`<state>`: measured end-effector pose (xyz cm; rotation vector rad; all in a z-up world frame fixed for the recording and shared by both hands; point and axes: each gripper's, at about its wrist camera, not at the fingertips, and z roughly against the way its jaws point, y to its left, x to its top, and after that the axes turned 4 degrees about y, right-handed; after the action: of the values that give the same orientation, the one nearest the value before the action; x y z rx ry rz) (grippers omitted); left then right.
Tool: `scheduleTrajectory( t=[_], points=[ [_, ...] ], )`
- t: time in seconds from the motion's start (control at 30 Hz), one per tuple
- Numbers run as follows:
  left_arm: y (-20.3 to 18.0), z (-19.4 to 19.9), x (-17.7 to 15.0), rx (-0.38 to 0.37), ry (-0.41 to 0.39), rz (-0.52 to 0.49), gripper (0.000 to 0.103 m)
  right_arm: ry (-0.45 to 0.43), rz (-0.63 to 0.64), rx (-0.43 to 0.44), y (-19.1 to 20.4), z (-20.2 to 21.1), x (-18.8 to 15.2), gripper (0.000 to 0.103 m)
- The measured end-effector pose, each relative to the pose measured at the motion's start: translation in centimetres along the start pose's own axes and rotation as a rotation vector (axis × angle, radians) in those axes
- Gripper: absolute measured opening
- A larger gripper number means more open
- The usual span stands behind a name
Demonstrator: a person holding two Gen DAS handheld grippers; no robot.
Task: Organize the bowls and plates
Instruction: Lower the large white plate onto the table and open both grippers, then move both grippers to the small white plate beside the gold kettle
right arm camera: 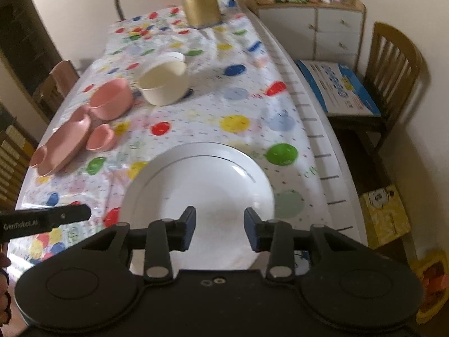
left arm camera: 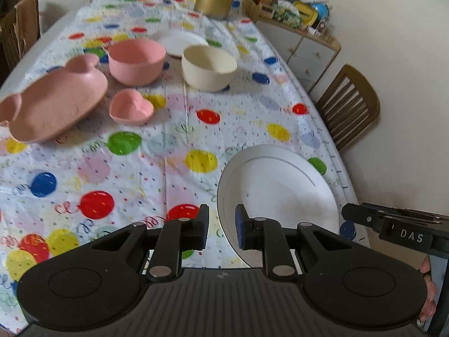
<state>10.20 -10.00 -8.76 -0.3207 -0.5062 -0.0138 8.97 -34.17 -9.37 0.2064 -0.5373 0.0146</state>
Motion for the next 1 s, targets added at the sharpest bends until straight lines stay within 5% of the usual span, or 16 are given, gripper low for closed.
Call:
scheduleTrajectory(
  t=[0.13,0.27,0.63,0.9,1.0],
  points=[
    [0.7,2.4,0.0,0.001,-0.058,0.011,0.029,-0.033,0.047,0.01,2.2,1.5,0.0,0.044],
    [1.4,4.8,-0.2,0.014,-0.128,0.018,0.058,-0.062,0.081,0.022,3.9,2.8,0.1,0.046],
    [2.9,10.2,-0.1,0.05,-0.26,0.004,0.069,-0.153,0.189,0.062,8.7,6.1,1.2,0.078],
    [4.0,12.3,0.9,0.097,-0.318,-0.007,0.08,-0.169,0.206,0.1,11.0,6.6,3.0,0.087],
    [4.3,12.5,1.8,0.112,-0.33,-0.013,0.081,-0.175,0.202,0.1,11.4,6.4,4.1,0.098]
  ],
)
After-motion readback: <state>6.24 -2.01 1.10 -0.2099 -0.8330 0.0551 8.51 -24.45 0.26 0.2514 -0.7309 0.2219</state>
